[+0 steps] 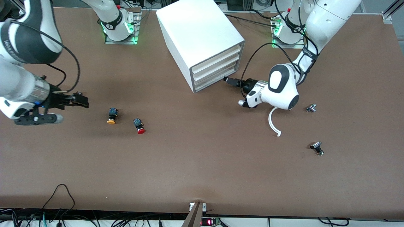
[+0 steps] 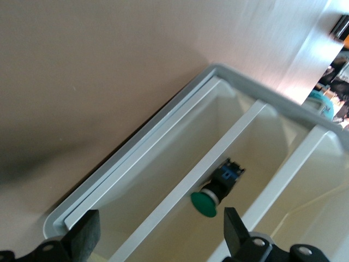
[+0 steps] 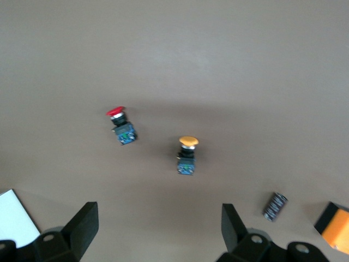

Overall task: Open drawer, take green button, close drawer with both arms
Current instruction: 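Pull the drawer open with the left gripper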

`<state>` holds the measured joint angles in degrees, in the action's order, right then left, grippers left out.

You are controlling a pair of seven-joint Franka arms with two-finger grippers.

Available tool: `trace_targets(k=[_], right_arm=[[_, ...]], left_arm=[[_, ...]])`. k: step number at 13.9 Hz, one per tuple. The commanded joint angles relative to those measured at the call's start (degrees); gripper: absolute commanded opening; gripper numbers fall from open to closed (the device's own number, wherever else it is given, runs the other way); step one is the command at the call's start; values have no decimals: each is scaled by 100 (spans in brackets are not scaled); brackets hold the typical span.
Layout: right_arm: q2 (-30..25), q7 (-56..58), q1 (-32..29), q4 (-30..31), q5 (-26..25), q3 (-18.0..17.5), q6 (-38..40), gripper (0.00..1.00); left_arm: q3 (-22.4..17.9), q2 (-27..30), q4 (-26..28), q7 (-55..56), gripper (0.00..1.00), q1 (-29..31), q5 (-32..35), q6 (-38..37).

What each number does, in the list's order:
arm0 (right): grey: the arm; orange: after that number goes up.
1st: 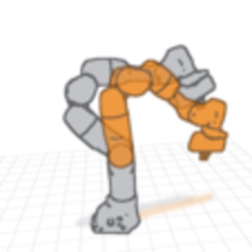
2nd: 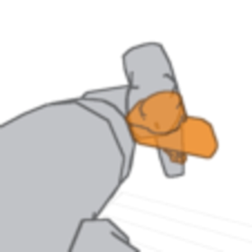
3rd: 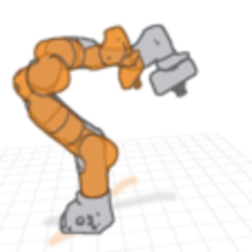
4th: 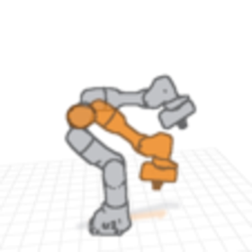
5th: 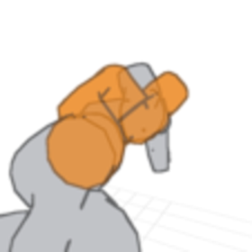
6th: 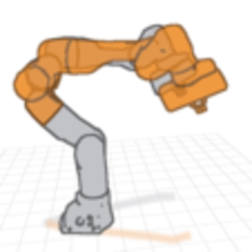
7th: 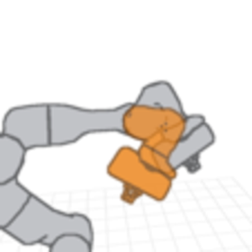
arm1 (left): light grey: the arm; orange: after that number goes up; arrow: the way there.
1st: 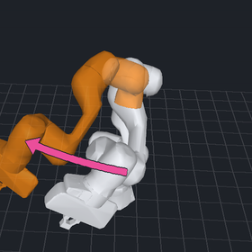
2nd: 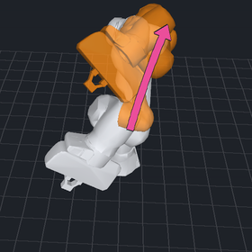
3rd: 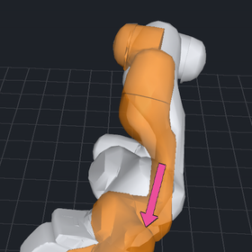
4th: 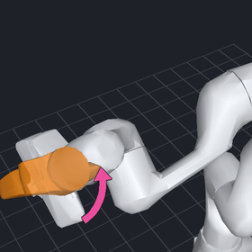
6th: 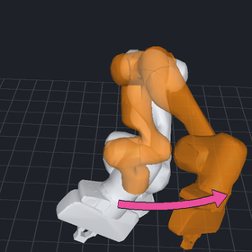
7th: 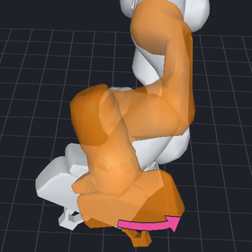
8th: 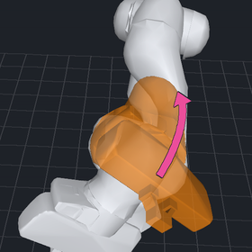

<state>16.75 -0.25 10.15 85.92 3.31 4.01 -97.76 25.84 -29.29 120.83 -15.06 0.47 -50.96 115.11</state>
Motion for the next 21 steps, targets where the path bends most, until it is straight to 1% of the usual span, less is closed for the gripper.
trace_targets(k=[1, 3, 6, 7, 9, 10, 12, 13, 14, 17, 18, 20, 21], right_arm=[[82, -27, 284, 30, 56, 3, -252, 100], [188, -89, 452, 30, 56, 12, -375, 100], [267, -71, 540, 30, 56, 12, -455, 100], [267, -71, 610, 30, 56, 12, -455, 100], [276, -97, 742, 13, 47, 12, -472, 100], [276, -98, 795, 13, 47, 12, -481, 100], [311, -80, 821, -22, 47, 3, -481, 100], [311, -11, 874, -31, 38, 3, -481, 100], [311, 8, 909, -40, 30, 3, -472, 100], [320, -1, 962, -49, 30, 3, -481, 100], [320, -1, 980, -49, 38, 3, -516, 100], [320, -1, 1015, -58, 47, -6, -630, 100], [320, -1, 1085, -58, 38, -49, -683, 100]], left_arm=[[175, 310, 712, -786, 100, 32, -492, 370], [289, 302, 915, -1139, 100, 23, -722, 468], [518, 293, 1056, -1184, 100, -55, -1020, 661], [553, 284, 1065, -1184, 97, -117, -1047, 757], [571, 231, 1057, -1184, 86, -266, -1048, 968], [571, 222, 1057, -1201, 78, -336, -1048, 1108], [571, 144, 1057, -1394, 55, -495, -1048, 1320], [571, 108, 1057, -1464, 27, -513, -1039, 1399], [571, 73, 1057, -1483, 1, -522, -1013, 1495], [545, 73, 1048, -1509, 0, -469, -960, 1523], [475, 99, 996, -1500, 0, -417, -960, 1531], [169, 91, 716, -1500, 0, -346, -829, 1750], [-16, 64, 514, -1500, 0, -346, -619, 1821]])
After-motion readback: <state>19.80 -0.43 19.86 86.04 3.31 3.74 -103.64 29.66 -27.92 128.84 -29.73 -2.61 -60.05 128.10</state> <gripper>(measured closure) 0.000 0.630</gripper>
